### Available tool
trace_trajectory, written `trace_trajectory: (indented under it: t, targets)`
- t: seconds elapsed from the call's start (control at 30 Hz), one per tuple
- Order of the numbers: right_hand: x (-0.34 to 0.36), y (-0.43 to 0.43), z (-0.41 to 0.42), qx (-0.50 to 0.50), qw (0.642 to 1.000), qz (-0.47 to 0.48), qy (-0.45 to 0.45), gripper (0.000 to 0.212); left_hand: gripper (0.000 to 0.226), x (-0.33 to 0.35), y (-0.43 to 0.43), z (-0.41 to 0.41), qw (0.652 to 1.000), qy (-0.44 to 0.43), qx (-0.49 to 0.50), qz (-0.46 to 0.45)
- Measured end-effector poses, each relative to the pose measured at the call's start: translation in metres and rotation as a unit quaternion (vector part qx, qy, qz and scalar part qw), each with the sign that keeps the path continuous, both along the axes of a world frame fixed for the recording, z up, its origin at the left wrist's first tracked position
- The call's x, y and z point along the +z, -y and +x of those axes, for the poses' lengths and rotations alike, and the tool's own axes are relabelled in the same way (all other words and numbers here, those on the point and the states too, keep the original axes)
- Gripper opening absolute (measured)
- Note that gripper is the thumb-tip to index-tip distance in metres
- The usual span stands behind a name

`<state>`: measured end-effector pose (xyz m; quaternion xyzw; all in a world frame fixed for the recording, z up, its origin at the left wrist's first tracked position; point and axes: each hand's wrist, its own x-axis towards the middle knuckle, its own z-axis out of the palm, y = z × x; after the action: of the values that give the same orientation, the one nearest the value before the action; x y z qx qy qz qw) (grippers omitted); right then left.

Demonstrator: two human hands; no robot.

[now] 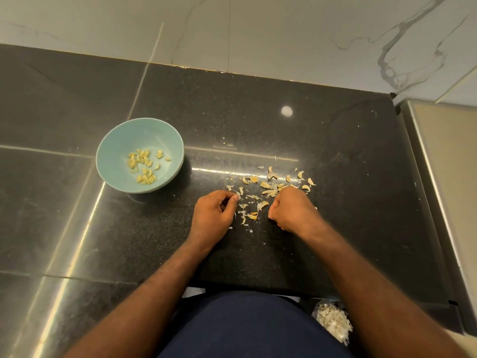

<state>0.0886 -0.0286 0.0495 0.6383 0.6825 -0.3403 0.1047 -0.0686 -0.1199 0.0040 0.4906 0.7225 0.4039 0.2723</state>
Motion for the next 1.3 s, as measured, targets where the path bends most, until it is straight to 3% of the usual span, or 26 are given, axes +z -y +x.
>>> trace_trajectory:
  t: [0.23,0.33,0.43,0.53,0.63,0.83,1.3]
  targets:
    - [0.018,0.011,-0.013,0.099,0.991,0.073,0.058,0.012,0.030,-0.001,0.000,0.001,1.000,-0.003,0.007,-0.015]
    - [0.013,0.008,-0.010,0.106,0.991,0.067,0.041,0.018,0.021,0.006,-0.001,0.003,0.999,0.014,0.008,-0.052]
    - [0.013,0.004,0.012,-0.014,0.987,-0.030,-0.156,0.007,0.009,0.022,0.003,0.007,0.991,0.097,0.014,-0.089]
    - [0.029,0.018,0.034,-0.143,0.911,-0.043,-0.384,0.016,0.011,0.049,0.011,0.018,0.975,0.201,-0.009,-0.096]
    - [0.043,0.033,0.041,-0.163,0.871,-0.029,-0.462,0.020,0.017,0.071,0.018,0.031,0.952,0.290,-0.040,-0.091]
    - [0.057,0.046,0.042,-0.096,0.874,0.015,-0.476,0.024,0.016,0.091,0.017,0.038,0.932,0.351,-0.046,-0.078]
    - [0.057,0.044,0.046,-0.005,0.894,0.080,-0.441,0.020,0.012,0.097,0.025,0.040,0.928,0.362,-0.031,-0.077]
